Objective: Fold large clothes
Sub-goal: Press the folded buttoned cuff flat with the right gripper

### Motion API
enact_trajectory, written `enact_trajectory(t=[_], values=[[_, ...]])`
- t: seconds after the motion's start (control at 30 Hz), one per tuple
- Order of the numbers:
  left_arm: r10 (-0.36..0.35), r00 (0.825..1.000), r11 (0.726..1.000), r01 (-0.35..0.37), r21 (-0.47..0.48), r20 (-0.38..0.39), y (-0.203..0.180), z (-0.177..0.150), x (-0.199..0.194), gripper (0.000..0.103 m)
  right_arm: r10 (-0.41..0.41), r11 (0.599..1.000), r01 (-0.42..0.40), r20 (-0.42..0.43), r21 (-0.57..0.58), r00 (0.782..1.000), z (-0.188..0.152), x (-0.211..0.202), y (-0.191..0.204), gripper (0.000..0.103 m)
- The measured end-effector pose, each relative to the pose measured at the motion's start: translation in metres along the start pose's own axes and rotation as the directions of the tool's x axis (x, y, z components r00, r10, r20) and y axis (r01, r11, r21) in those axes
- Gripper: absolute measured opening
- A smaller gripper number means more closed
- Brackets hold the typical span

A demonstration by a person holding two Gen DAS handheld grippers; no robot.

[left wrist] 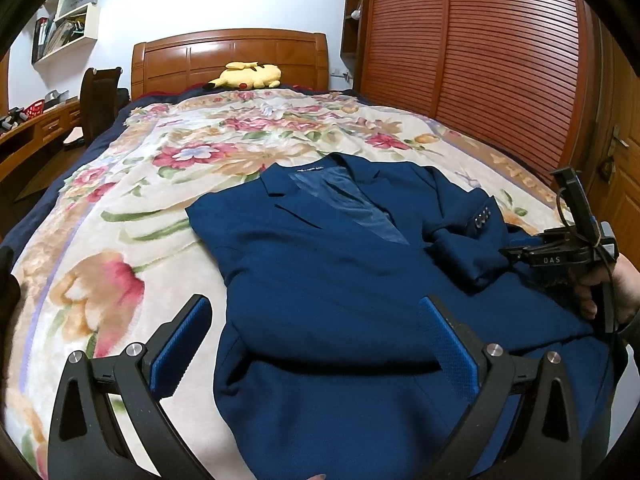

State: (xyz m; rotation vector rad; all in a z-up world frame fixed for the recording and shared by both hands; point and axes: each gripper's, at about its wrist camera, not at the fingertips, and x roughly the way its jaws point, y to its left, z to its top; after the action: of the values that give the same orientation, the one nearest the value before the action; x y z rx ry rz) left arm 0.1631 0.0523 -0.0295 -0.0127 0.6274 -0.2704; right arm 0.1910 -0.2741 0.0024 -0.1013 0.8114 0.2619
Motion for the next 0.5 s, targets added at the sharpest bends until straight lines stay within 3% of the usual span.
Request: enact_trajectory(t=[0.07, 0.1, 0.13, 0.4, 0.5], values=[[0.0, 1.0, 1.0, 0.0, 0.002, 0.003, 0.0, 0.0, 0.0, 0.103, 0.03, 0.999, -0.029, 0.003, -0.022, 1.0, -0.001, 0.0, 0.0, 0.027], [0.001, 1.0, 1.0, -0.001, 0.003, 0.004, 0.0, 0.0, 0.0, 0.103, 0.041, 0.998, -0.041, 0.005, -0.038, 0.999, -0.002, -0.002, 0.004, 0.01], [0.001, 1.0, 1.0, -0.001, 0.003, 0.005, 0.001, 0.0, 0.0, 0.103, 0.03, 0.998, -0.029, 0.015, -0.06, 0.999, -0.002, -0.004, 0.01, 0.005], [0.002, 1.0, 1.0, -0.002, -0.002, 0.007, 0.004, -0.001, -0.004, 0.103, 0.06, 0.986, -0.039, 0.13, -0.161, 0.99, 0.002, -0.041, 0.036, 0.001], [0.004, 1.0, 1.0, -0.004, -0.004, 0.009, 0.007, -0.002, -0.007, 0.103, 0.026, 0.988, -0.001, 0.161, -0.153, 0.987, 0.004, -0.045, 0.032, 0.001]])
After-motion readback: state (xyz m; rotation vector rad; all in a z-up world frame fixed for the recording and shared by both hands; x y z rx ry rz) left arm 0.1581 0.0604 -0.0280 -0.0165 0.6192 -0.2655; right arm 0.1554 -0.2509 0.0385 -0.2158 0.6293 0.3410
